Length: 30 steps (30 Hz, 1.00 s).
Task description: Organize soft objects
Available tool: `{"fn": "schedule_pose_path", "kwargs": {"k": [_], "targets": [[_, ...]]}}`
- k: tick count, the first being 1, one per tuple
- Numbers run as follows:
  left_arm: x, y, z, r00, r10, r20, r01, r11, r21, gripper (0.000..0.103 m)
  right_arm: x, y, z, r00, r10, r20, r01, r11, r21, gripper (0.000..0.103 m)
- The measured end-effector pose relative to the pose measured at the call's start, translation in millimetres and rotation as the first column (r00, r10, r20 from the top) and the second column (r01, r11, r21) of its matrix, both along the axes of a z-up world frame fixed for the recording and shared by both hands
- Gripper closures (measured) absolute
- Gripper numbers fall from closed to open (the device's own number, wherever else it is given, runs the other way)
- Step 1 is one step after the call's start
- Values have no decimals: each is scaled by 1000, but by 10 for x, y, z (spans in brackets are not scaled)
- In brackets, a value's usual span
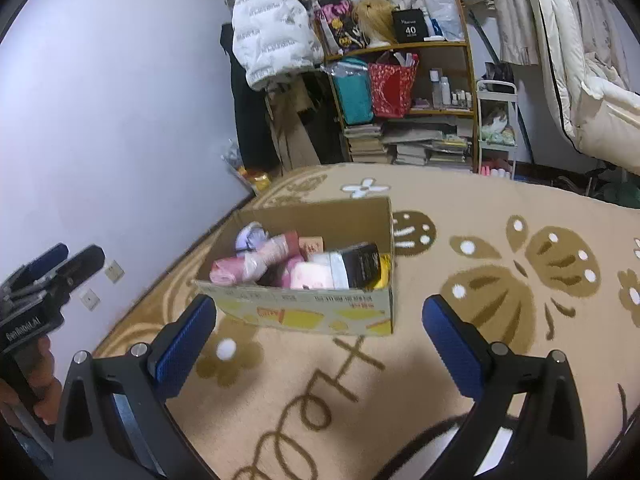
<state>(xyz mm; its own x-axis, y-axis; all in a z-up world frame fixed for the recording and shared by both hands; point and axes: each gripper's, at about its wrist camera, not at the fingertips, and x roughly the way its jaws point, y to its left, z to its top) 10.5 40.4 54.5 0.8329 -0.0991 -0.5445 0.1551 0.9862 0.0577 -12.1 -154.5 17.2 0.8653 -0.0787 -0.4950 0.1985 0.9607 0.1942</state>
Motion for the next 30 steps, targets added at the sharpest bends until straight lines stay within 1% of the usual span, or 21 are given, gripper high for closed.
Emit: {"fn": "schedule_pose_path", "kwargs": {"k": [5, 8, 10, 17, 21, 24, 30], "targets": [[58, -8, -145, 999, 5, -40, -5, 1000, 8, 1, 24, 1, -66, 1000, -8, -11, 8, 1000, 0, 0], [65, -14, -172, 999, -5, -39, 4, 1000, -8, 1, 54, -12, -101, 1000, -16, -25, 16, 1000, -3, 0], [76, -26, -189, 999, -9, -41, 9, 1000, -5, 1, 65, -21, -125, 999, -17, -30, 17, 1000, 0, 0], [105, -79, -237, 999, -14, -49, 16, 999, 36, 1, 70, -32, -138, 999, -17, -32, 17, 1000, -4, 0], [103, -128, -263, 999, -19, -47, 22, 997, 72, 1, 70, -38, -145, 999, -22, -33, 21, 1000, -5, 0], [106, -158, -286, 998, -35, -58, 40, 996, 85, 1, 64, -51, -147, 999, -27, -32, 26, 1000, -5, 0], [105, -201, -307, 998, -37, -58, 43, 994, 105, 1, 60, -59, -151, 999, -28, -33, 28, 1000, -9, 0]]}}
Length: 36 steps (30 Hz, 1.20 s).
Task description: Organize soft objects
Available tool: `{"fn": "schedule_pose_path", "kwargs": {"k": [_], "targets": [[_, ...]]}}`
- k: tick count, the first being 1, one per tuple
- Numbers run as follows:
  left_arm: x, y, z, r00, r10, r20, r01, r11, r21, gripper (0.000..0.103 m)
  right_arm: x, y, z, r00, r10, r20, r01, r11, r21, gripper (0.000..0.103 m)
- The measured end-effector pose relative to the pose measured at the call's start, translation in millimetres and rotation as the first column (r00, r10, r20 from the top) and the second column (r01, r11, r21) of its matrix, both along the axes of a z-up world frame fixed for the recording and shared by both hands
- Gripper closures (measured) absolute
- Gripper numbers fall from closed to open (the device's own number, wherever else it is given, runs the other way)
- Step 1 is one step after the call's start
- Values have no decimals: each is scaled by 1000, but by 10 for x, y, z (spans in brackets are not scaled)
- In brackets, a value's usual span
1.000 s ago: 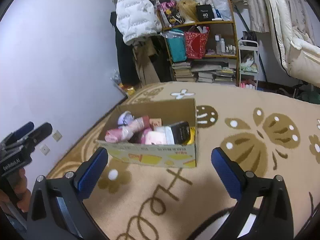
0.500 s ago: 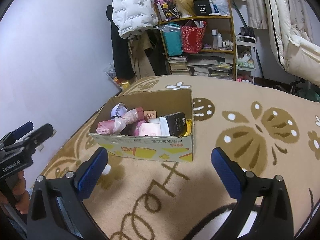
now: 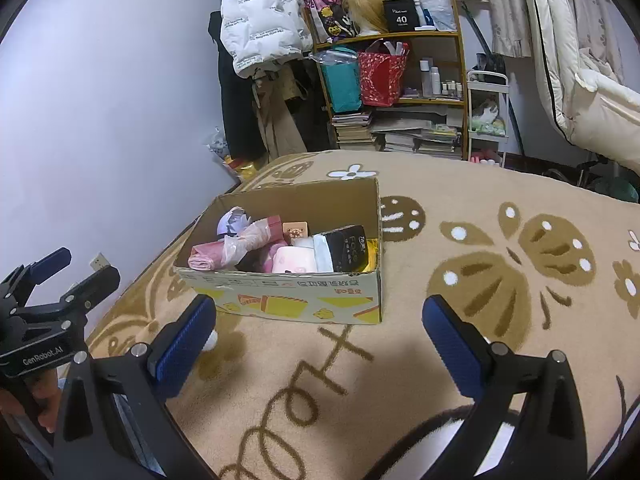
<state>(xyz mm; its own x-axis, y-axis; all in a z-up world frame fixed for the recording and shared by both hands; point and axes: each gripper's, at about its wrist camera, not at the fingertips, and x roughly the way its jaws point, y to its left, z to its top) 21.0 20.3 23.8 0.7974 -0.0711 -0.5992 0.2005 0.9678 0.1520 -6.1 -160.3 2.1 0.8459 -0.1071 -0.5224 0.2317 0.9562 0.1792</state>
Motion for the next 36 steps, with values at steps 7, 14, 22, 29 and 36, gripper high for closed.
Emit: {"fn": "schedule_pose_path", "kwargs": {"k": [7, 14, 22, 29, 36], "targets": [[18, 18, -4, 1000, -1, -3, 1, 1000, -17, 1, 0, 1, 1, 1000, -1, 0, 1, 1000, 1, 0], [25, 26, -5, 1000, -1, -2, 1, 1000, -18, 1, 3, -7, -8, 1000, -4, -4, 4, 1000, -4, 0], [30, 45, -39, 1000, 11, -6, -11, 1000, -19, 1, -3, -14, -26, 1000, -9, -3, 9, 1000, -5, 0], [35, 59, -36, 1000, 15, -4, -15, 1000, -26, 1, -5, -35, -46, 1000, -9, -6, 9, 1000, 4, 0], [13, 79, -2, 1000, 23, 11, -23, 999, -28, 1, -7, -46, -52, 1000, -13, -8, 13, 1000, 0, 0]]}}
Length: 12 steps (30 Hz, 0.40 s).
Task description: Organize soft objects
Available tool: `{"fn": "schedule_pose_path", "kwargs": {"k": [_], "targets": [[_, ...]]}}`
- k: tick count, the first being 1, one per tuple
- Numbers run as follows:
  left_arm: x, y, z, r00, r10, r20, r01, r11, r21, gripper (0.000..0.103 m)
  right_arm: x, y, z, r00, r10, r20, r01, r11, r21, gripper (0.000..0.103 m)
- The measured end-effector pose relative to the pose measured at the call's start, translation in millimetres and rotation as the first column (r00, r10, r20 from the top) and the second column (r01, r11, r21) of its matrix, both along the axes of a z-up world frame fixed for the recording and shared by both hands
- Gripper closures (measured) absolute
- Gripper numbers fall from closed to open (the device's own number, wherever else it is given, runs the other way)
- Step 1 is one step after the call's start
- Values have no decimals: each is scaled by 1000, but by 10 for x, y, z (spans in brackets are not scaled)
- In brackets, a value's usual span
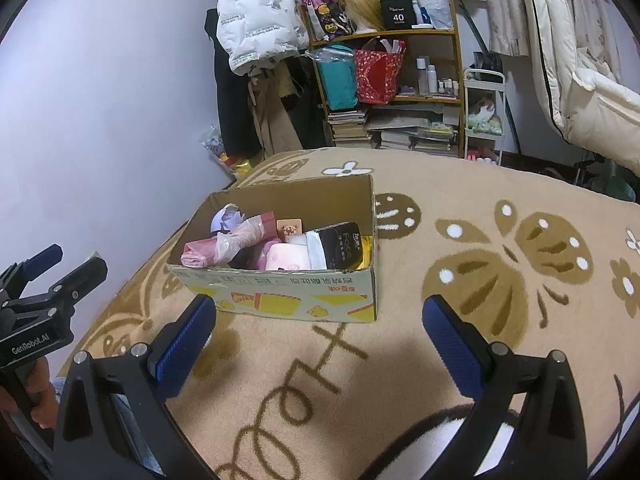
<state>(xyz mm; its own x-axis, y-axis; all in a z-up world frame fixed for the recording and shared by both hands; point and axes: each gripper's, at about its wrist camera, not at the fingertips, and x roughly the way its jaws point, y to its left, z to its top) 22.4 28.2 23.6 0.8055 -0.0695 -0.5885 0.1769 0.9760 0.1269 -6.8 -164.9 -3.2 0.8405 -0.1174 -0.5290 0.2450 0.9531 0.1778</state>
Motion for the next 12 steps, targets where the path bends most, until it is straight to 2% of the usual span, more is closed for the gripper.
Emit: {"fn": "schedule_pose_path", "kwargs": {"k": [12], "targets": [[-13, 23, 20, 1000, 7, -2, -7, 1000, -6, 1, -1, -18, 1, 1000, -1, -1, 1, 1000, 0, 0]]}}
